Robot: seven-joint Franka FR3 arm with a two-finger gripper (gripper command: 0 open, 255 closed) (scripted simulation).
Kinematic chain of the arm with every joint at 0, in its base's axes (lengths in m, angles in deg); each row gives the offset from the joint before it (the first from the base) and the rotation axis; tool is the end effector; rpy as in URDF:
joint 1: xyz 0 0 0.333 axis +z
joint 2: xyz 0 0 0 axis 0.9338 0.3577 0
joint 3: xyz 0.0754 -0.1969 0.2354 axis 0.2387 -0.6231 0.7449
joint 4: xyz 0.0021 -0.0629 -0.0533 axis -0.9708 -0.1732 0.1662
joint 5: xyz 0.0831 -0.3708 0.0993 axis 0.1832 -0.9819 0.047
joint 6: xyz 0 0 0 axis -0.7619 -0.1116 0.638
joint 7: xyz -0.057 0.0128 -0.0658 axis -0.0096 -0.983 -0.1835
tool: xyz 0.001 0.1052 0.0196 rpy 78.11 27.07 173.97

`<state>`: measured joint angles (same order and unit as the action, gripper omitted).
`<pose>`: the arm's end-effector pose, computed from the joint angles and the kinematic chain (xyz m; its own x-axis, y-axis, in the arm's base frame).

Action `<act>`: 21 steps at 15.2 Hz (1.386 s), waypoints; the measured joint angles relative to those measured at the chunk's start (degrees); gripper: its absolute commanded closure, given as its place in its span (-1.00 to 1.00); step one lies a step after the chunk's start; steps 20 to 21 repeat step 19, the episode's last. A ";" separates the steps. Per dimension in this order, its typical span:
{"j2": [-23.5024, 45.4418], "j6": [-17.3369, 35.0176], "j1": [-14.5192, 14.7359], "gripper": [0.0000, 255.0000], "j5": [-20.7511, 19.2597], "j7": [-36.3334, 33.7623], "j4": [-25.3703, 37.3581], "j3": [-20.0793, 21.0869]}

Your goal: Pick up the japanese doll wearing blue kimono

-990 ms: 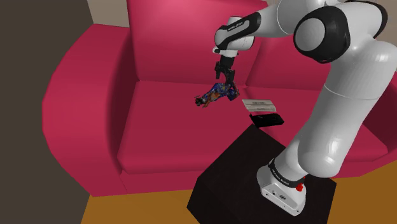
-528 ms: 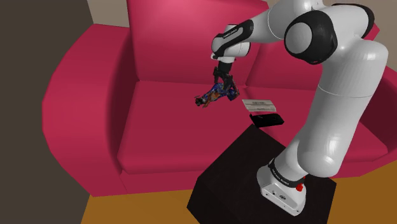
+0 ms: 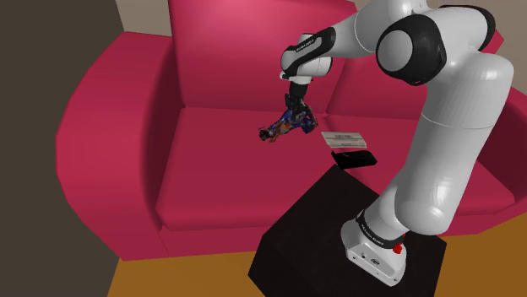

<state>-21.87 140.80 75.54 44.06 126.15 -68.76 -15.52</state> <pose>0.5418 -0.2154 0.2909 0.2963 0.9541 0.0443 0.9477 -0.2880 -0.1376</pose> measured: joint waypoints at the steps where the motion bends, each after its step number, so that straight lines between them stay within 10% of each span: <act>1: 0.00 0.00 0.01 1.00 0.00 -0.01 0.00 0.00; 21: -6.36 -9.26 1.25 1.00 -4.40 -2.96 3.79 -1.69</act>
